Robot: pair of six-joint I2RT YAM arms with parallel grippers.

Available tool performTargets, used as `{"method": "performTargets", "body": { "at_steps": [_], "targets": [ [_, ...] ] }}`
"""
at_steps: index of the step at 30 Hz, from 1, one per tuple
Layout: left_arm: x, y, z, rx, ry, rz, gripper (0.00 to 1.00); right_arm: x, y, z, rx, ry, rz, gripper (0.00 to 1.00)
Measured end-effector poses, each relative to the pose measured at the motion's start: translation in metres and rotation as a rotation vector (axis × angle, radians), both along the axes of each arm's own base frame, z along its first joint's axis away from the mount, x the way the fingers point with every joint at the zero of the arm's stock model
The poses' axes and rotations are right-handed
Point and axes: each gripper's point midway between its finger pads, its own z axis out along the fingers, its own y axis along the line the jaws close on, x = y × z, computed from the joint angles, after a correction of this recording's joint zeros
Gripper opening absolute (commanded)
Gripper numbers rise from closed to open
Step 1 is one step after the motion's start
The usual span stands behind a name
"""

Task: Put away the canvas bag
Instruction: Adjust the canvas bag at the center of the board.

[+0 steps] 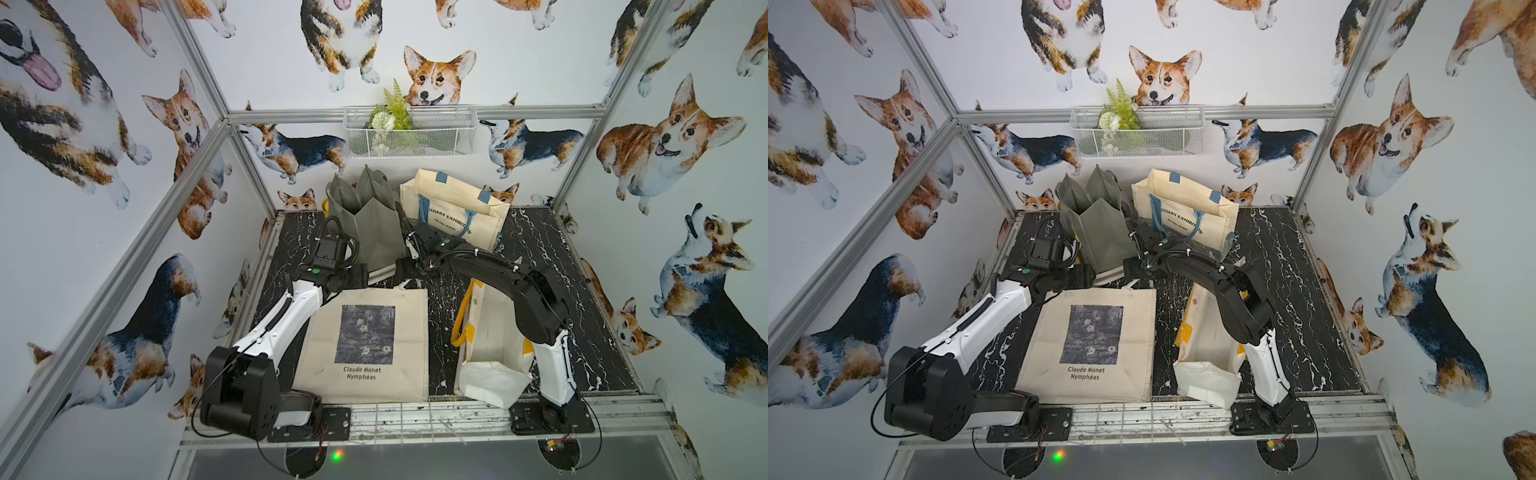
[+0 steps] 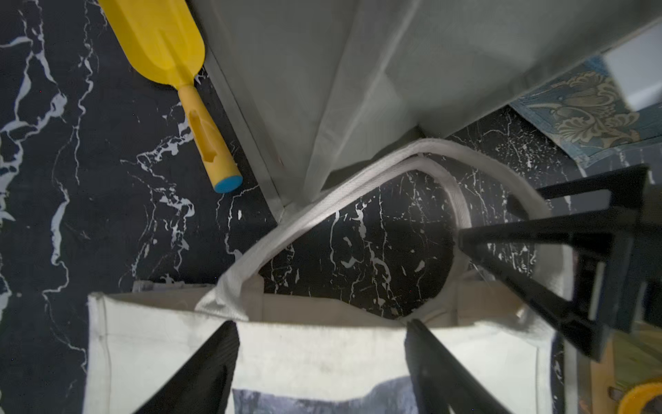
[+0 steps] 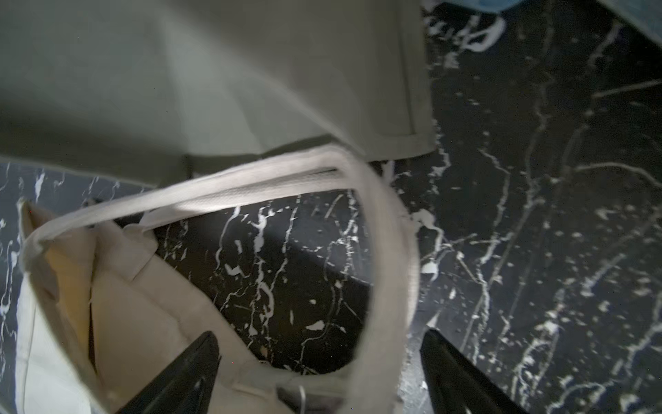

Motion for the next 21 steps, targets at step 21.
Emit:
{"method": "performTargets", "body": {
  "at_steps": [21],
  "targets": [
    [0.003,-0.001,-0.115,0.13,0.251,-0.109,0.44,0.012,-0.019,-0.065,-0.108,0.083,-0.148,0.76]
  ]
}}
